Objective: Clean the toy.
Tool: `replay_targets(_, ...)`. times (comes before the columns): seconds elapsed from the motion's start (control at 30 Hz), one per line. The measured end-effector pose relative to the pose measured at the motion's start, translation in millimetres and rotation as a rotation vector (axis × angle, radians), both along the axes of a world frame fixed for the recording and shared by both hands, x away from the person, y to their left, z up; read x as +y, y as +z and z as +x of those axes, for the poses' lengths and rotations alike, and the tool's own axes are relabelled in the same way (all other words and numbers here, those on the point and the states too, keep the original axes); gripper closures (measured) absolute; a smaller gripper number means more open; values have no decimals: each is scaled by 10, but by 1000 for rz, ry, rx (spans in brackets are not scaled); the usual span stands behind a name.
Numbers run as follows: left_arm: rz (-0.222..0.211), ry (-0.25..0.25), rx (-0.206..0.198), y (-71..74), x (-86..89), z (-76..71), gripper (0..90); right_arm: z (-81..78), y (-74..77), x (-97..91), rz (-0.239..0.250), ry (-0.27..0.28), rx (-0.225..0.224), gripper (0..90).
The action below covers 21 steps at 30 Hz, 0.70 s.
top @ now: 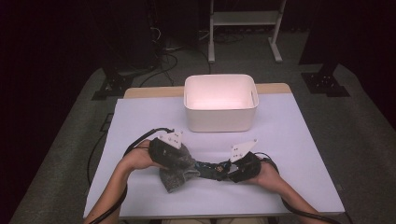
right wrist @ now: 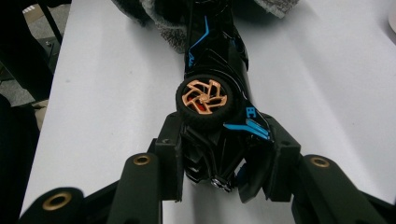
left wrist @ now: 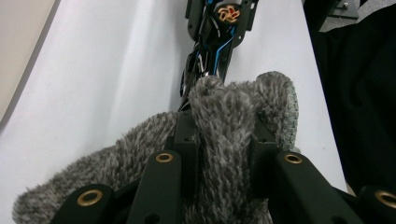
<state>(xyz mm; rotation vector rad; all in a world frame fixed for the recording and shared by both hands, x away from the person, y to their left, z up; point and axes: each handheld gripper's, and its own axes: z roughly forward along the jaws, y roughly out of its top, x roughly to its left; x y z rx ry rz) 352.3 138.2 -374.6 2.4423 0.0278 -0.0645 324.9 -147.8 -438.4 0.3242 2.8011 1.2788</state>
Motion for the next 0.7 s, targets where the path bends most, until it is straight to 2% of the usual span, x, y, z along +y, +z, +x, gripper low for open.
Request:
replay_targets(0.2,4,-50,-10,28,-266,9,716,2,2,3,-4,1,-1,571)
replay_targets(0.5,34,-150,-36,44,-863,24,716,-3,2,4,-5,1,-2,571)
replay_targets(0.6,34,-166,-36,31,-965,37,715,-2,3,3,-5,0,-2,571)
replay_targets(0.7,30,-165,-26,10,-971,52,714,-4,4,4,-6,0,0,571)
